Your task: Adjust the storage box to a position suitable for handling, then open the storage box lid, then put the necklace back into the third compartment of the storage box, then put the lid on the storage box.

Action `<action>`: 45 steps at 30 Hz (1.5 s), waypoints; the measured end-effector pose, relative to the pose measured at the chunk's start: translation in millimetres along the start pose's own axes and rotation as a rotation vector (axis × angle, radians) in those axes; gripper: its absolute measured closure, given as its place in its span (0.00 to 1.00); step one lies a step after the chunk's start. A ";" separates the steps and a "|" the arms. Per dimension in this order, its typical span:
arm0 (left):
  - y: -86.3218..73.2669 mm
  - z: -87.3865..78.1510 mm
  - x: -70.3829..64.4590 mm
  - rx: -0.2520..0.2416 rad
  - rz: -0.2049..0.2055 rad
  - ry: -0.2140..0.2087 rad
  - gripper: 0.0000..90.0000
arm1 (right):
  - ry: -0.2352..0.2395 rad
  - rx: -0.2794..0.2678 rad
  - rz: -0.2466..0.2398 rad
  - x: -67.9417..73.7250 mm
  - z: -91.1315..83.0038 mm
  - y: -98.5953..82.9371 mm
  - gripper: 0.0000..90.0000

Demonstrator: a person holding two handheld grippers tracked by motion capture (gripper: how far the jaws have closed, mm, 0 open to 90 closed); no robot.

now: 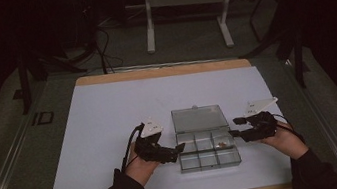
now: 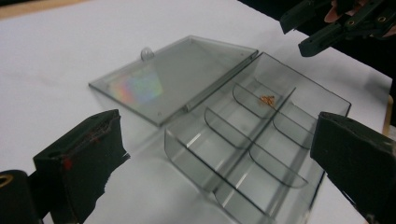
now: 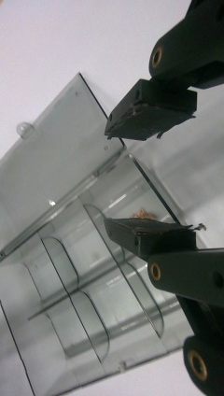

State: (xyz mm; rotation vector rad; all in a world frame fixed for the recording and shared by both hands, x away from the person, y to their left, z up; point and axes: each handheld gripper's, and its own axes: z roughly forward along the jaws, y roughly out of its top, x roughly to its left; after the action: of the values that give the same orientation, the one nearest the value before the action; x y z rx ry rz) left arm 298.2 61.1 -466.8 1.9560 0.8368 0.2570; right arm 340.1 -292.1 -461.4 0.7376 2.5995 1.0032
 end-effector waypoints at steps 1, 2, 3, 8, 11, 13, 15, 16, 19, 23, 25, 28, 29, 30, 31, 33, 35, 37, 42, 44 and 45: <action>2.2 1.6 -0.3 0.002 0.006 0.004 0.03 | -0.004 0.000 0.003 -0.8 0.0 0.4 0.54; 4.2 3.7 -0.6 0.006 0.013 0.004 0.04 | -0.008 -0.004 0.007 -1.4 0.1 0.8 0.54; 5.9 5.9 -0.4 0.009 0.019 0.006 0.04 | -0.013 -0.010 0.012 -2.2 0.1 1.4 0.54; 15.0 17.0 2.3 0.041 0.026 0.014 0.05 | -0.031 -0.054 0.057 -8.7 -0.1 6.1 0.53; 21.7 22.5 4.4 0.052 0.037 0.027 0.05 | -0.047 -0.063 0.082 -12.5 2.3 7.8 0.53; 25.5 26.2 6.8 0.056 0.039 0.038 0.06 | -0.059 -0.060 0.091 -15.7 6.7 9.3 0.53; 28.3 30.6 10.1 0.057 0.027 0.037 0.06 | -0.061 -0.052 0.096 -16.8 8.2 10.0 0.53; 29.5 33.2 12.1 0.061 0.020 0.041 0.06 | -0.067 -0.051 0.097 -18.0 9.9 10.6 0.53; 31.8 41.8 17.6 0.071 0.004 0.047 0.06 | -0.084 -0.046 0.107 -21.2 14.2 12.7 0.53; 31.4 53.2 23.9 0.086 -0.027 0.053 0.07 | -0.104 -0.038 0.127 -26.6 19.9 14.3 0.53; 30.2 57.1 26.1 0.092 -0.036 0.055 0.07 | -0.107 -0.036 0.134 -27.7 21.3 14.6 0.53; 27.3 60.2 29.5 0.092 -0.064 0.050 0.12 | -0.113 -0.028 0.157 -32.9 27.1 15.7 0.53; 26.8 61.1 31.1 0.093 -0.069 0.052 0.12 | -0.113 -0.028 0.157 -32.9 27.1 15.7 0.53; 26.3 62.1 32.7 0.088 -0.081 0.058 0.15 | -0.113 -0.027 0.163 -33.9 29.0 16.2 0.53; 26.1 63.4 34.5 0.088 -0.093 0.059 0.16 | -0.115 -0.023 0.169 -35.7 33.3 17.1 0.53; 25.7 67.0 38.2 0.095 -0.123 0.063 0.16 | -0.114 -0.021 0.174 -36.2 35.5 17.6 0.53; 24.5 69.7 40.8 0.099 -0.144 0.072 0.17 | -0.113 -0.017 0.186 -36.5 40.6 18.5 0.53; 23.1 73.0 44.1 0.113 -0.180 0.073 0.17 | -0.108 -0.014 0.196 -36.8 43.0 18.7 0.52; 17.4 84.5 52.6 0.168 -0.265 0.040 0.22 | -0.106 -0.003 0.215 -37.7 48.1 17.4 0.51; 16.3 86.4 53.5 0.172 -0.276 0.033 0.22 | -0.105 0.000 0.222 -37.4 48.9 17.1 0.51; 15.0 88.3 54.8 0.181 -0.283 0.029 0.22 | -0.103 0.004 0.223 -37.5 49.7 16.6 0.51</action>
State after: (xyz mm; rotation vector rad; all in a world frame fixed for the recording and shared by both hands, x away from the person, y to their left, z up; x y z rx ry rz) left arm 389.6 30.7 -508.8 1.9723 1.1763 0.0429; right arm 397.8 -274.6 -484.1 1.0704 2.4714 0.9911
